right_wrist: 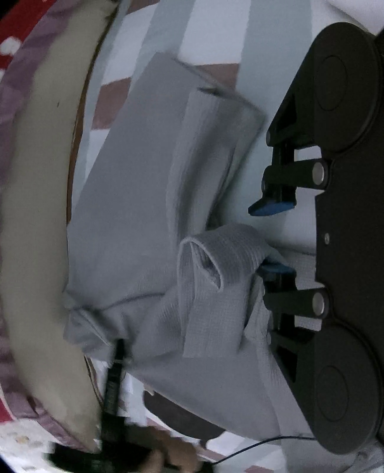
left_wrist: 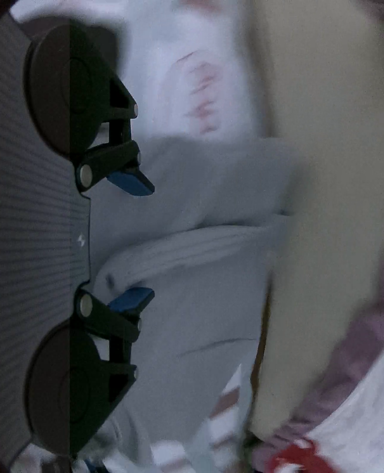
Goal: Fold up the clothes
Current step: 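Grasp the folded sleeve cuff with both grippers and lift it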
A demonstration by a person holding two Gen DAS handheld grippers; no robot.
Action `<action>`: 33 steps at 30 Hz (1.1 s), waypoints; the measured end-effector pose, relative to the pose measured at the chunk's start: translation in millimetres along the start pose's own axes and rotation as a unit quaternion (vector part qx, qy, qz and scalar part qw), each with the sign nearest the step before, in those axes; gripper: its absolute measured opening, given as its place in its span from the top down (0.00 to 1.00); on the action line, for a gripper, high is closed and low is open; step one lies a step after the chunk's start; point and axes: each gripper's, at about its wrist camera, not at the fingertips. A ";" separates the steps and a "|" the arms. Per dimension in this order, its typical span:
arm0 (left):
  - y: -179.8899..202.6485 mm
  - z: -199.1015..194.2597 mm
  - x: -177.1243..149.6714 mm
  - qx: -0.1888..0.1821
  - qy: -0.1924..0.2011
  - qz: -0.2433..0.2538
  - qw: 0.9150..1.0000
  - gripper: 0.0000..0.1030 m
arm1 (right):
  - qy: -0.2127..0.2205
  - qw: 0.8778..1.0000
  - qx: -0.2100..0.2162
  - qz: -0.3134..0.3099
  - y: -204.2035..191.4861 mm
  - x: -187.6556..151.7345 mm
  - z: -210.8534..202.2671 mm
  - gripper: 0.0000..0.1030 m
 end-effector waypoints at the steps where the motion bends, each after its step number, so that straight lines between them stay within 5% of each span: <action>1: -3.8 0.3 -2.8 -0.007 0.003 -0.012 1.000 0.34 | 0.004 1.000 0.001 0.004 -1.1 0.8 -1.0 0.62; 5: -19.0 1.6 -13.9 -0.033 0.017 -0.060 0.997 0.36 | 0.018 1.000 0.006 0.020 -5.4 3.8 -5.2 0.51; 6: -22.8 2.0 -16.7 -0.040 0.020 -0.072 0.996 0.40 | 0.022 0.999 0.007 0.024 -6.5 4.6 -6.2 0.50; 9: -18.6 5.1 -14.6 -0.044 0.023 -0.075 0.996 0.75 | 0.033 0.999 0.011 0.036 -9.7 6.9 -9.4 0.47; 13: -3.0 -1.3 -16.2 -0.017 0.042 -0.057 0.997 0.83 | 0.035 0.997 -0.067 -0.032 -21.0 3.5 2.1 0.46; 15: 8.6 -5.4 -14.2 -0.004 0.057 -0.039 0.998 0.86 | 0.047 0.996 -0.054 -0.055 -22.3 0.6 4.2 0.53; 16: 12.5 -7.3 -12.9 0.000 0.064 -0.033 0.997 0.86 | 0.057 0.996 -0.034 -0.058 -21.9 0.8 3.1 0.85; 17: 15.7 -10.0 -11.5 0.001 0.073 -0.030 0.997 0.86 | 0.067 0.996 -0.012 -0.051 -21.1 3.2 -1.0 0.93; 22: 32.4 -25.0 -0.4 0.000 0.137 -0.013 0.991 0.88 | 0.147 0.988 0.004 -0.044 -21.5 6.4 -33.1 0.93; 33: 128.7 -32.7 58.2 -0.002 0.226 0.091 0.970 0.89 | 0.160 0.982 -0.058 0.076 29.8 -8.6 -49.6 0.93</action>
Point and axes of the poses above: each gripper's, at about its wrist camera, not at the fingertips, and z roughly the way its jaws point, y to its right, x to its top, and after that the axes turned 1 degree about -z, right-handed
